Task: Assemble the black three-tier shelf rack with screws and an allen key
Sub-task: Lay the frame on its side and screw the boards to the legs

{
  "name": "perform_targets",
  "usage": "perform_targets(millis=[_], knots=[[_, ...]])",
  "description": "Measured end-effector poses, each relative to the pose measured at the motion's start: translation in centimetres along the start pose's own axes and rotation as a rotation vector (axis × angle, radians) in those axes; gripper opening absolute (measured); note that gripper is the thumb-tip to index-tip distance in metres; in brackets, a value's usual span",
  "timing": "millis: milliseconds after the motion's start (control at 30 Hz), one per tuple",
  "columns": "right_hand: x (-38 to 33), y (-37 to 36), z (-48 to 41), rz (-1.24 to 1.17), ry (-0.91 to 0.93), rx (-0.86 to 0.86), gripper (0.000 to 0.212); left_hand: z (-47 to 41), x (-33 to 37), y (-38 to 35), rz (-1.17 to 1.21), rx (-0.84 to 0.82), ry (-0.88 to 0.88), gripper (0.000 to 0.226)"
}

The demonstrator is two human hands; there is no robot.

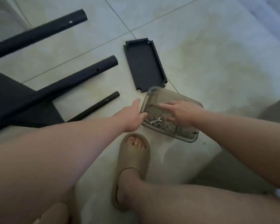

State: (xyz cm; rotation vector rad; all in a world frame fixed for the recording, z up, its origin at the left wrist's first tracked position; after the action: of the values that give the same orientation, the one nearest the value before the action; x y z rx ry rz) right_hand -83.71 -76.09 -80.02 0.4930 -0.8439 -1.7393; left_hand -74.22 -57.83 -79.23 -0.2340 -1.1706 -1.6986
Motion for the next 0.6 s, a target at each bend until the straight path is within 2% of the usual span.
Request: perform_targets(millis=[167, 267, 467, 600], knots=[[-1.3, -3.7, -4.7, -0.161, -0.052, -0.014, 0.06, -2.5, -2.0, -2.0, 0.191, 0.09, 0.019, 0.033], [-2.2, -4.9, -6.9, -0.242, -0.079, 0.008, 0.055, -2.9, -2.5, -2.9, 0.296, 0.147, 0.001, 0.019], [-3.8, -5.9, -9.5, -0.479, -0.108, 0.138, 0.027, -3.2, -3.2, -3.1, 0.39, 0.184, -0.025, 0.019], [-4.0, -6.1, -10.3, -0.493, -0.149, 0.184, 0.014, -3.4, -3.2, -3.2, 0.415, 0.185, -0.015, 0.022]])
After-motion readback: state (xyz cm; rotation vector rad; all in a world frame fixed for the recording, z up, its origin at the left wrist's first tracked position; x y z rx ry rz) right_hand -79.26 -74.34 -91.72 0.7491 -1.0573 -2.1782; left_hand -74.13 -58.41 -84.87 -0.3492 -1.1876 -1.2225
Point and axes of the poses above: each hand's wrist, its own z-axis away from the middle knuckle, its own y-axis out of the back of the hand, x = y × z, the point moved 4 cm from there along -z, towards the middle knuckle, and after that the axes turned 13 degrees about -y, right-handed, at the moved point
